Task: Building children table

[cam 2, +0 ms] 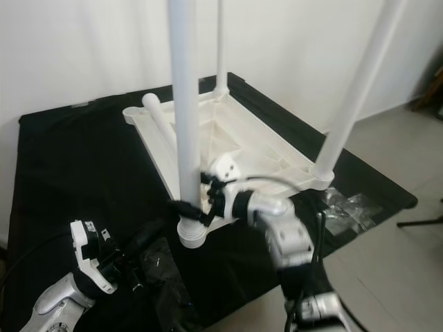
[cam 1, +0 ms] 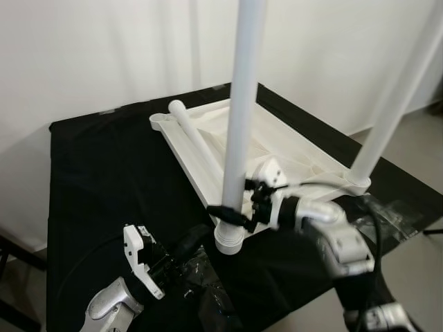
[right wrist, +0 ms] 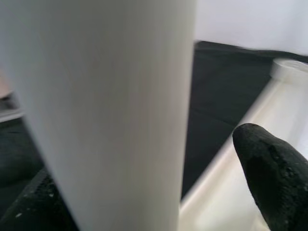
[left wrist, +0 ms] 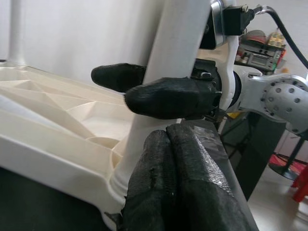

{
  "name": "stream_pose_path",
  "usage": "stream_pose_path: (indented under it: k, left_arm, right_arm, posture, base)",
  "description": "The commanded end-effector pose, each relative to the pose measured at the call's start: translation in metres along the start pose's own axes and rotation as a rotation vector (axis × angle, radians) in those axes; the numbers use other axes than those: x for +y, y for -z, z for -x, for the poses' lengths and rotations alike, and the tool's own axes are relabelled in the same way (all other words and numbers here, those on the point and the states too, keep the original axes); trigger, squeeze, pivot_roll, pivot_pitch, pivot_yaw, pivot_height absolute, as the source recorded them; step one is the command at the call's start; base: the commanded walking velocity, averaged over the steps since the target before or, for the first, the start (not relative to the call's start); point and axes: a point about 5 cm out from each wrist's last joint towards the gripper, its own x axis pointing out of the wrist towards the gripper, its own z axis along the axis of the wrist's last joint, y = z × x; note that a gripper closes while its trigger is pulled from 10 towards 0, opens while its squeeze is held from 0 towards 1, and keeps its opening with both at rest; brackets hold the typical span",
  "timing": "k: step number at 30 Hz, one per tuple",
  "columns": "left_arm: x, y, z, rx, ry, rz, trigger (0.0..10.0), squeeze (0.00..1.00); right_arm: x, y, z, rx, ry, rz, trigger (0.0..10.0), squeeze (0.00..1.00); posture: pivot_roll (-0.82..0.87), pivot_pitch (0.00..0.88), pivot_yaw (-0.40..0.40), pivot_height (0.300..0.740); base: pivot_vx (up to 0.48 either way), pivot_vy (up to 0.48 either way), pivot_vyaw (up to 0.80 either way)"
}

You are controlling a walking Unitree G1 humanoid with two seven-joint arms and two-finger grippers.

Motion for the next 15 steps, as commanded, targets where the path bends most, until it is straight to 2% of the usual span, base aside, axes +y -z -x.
stream_pose_path:
  k: [1,6,7,8,9,10,15]
  left_arm:
    - [0.001,0.005,0.004,0.015,-0.017,0.011,10.0,0.0]
    - [0.001,0.005,0.004,0.015,-0.017,0.011,10.0,0.0]
    - [0.001,0.006,0.004,0.02,-0.017,0.005,10.0,0.0]
    - [0.001,0.006,0.003,0.025,-0.015,-0.001,10.0,0.0]
    - [0.001,0.006,0.003,0.025,-0.015,-0.001,10.0,0.0]
    - [0.0,0.006,0.002,0.032,-0.011,-0.012,10.0,0.0]
    - [-0.001,0.006,0.002,0.034,-0.009,-0.016,10.0,0.0]
  right_arm:
    - [-0.006,0.001,0.006,-0.002,-0.002,-0.008,10.0,0.0]
    - [-0.009,-0.002,0.007,0.015,-0.044,0.004,10.0,0.0]
    - [-0.023,-0.005,0.006,0.04,-0.083,0.002,10.0,0.0]
    - [-0.029,-0.008,0.005,0.039,-0.09,-0.005,7.1,0.0]
    - [-0.029,-0.008,0.005,0.039,-0.09,-0.005,7.1,0.0]
    - [-0.036,-0.011,0.004,0.022,-0.105,-0.012,0.0,0.0]
    - [-0.037,-0.012,0.004,0.015,-0.107,-0.014,0.0,0.0]
  posture:
    - [-0.05,0.0,-0.027,0.74]
    - [-0.05,0.0,-0.027,0.74]
    - [-0.03,0.0,-0.031,0.74]
    - [-0.03,0.0,-0.032,0.74]
    - [-0.03,0.0,-0.032,0.74]
    - [-0.02,0.0,-0.031,0.74]
    - [-0.02,0.0,-0.031,0.74]
  base:
    - [0.0,0.0,0.0]
    - [0.0,0.0,0.0]
    - [0.0,0.0,0.0]
    - [0.0,0.0,0.0]
    - [0.0,0.0,0.0]
    - [0.0,0.0,0.0]
    - [0.0,0.0,0.0]
